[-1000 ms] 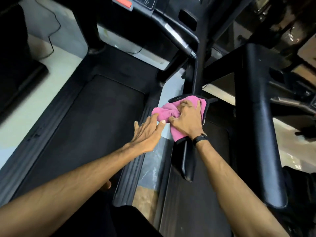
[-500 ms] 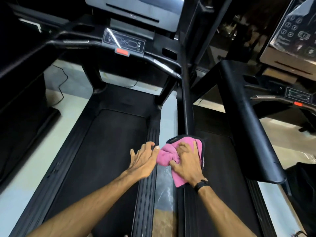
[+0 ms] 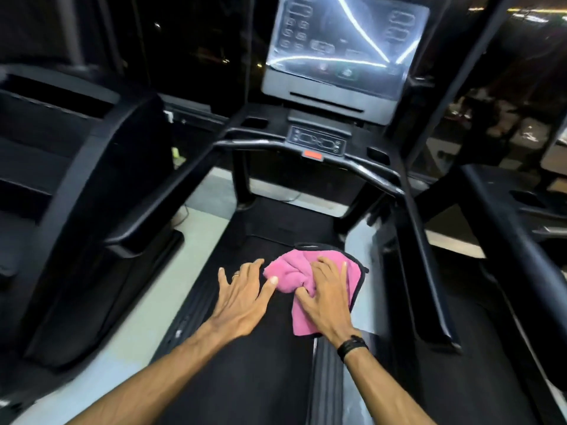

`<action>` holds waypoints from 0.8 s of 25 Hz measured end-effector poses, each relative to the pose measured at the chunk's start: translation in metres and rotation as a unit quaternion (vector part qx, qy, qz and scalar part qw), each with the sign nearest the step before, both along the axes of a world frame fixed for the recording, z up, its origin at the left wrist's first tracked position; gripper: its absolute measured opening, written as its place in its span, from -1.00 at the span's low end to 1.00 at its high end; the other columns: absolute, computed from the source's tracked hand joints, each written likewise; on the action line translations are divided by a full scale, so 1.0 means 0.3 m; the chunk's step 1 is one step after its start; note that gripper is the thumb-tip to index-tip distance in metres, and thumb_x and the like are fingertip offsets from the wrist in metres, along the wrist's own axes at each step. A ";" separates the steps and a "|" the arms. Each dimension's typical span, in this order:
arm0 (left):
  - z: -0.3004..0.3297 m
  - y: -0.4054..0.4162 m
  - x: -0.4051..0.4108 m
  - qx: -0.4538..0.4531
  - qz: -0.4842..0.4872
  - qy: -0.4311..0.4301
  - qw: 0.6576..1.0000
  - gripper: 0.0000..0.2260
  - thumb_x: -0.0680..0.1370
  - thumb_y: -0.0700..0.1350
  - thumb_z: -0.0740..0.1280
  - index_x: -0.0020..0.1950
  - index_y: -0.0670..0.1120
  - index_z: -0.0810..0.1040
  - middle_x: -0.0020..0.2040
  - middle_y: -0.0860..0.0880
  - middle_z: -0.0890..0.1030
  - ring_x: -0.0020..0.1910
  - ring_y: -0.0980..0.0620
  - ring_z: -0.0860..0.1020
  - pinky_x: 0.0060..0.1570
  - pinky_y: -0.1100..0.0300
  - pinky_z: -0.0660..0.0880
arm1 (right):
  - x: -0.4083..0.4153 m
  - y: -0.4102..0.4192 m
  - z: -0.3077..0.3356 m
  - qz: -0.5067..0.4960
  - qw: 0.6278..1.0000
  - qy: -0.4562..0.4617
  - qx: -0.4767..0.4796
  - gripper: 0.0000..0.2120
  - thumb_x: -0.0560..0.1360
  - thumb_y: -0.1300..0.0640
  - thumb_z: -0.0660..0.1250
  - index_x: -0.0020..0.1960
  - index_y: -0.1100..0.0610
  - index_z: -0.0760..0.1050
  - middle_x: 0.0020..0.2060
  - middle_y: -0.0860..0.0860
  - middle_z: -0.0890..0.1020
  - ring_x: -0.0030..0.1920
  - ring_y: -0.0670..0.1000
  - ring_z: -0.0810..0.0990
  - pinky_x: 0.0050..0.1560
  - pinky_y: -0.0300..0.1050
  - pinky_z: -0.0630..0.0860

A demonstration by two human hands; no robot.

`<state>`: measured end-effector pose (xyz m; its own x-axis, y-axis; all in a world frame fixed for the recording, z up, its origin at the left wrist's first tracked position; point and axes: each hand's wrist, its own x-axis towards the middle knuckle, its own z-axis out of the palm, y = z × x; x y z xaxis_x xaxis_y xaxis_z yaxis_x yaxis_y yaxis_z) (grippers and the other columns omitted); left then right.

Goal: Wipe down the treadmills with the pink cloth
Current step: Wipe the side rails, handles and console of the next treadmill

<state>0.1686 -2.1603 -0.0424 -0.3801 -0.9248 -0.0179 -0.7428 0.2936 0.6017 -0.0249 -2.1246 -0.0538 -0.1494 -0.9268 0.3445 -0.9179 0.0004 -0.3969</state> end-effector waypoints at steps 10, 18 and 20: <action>-0.003 -0.079 0.808 -0.086 0.162 -0.044 0.982 -0.09 0.43 0.48 -0.38 0.53 -0.03 0.21 0.42 0.03 0.36 0.43 -0.01 0.30 0.50 -0.25 -0.05 | 0.761 -0.248 -0.041 0.170 0.972 -0.131 0.098 -0.58 0.46 -0.14 0.14 0.09 0.14 0.52 0.00 -0.01 0.56 0.08 0.02 0.48 0.18 -0.10 0.38; -0.030 -0.199 0.922 -0.011 0.214 0.000 0.977 -0.19 0.47 0.40 -0.25 0.57 -0.03 0.16 0.47 0.01 0.31 0.48 -0.02 0.26 0.52 -0.19 -0.10 | 0.924 -0.460 0.058 0.156 0.966 -0.189 0.076 -0.68 0.49 -0.08 0.10 -0.02 0.16 0.42 -0.06 0.00 0.47 0.04 -0.02 0.38 0.13 -0.09 0.38; -0.041 -0.278 0.933 0.009 0.221 0.014 0.975 -0.28 0.55 0.37 -0.17 0.57 -0.02 0.16 0.47 -0.01 0.33 0.48 -0.04 0.26 0.53 -0.19 -0.09 | 0.950 -0.552 0.066 0.118 0.964 -0.231 0.053 -0.72 0.50 -0.03 0.12 -0.07 0.19 0.40 -0.09 0.02 0.47 0.04 0.03 0.40 0.12 0.00 0.41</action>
<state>0.4484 -2.2437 -0.0546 0.0554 -0.9980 -0.0319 -0.7779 -0.0632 0.6251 0.2600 -2.2902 -0.0342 -0.0441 -0.9802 0.1929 -0.6222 -0.1241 -0.7730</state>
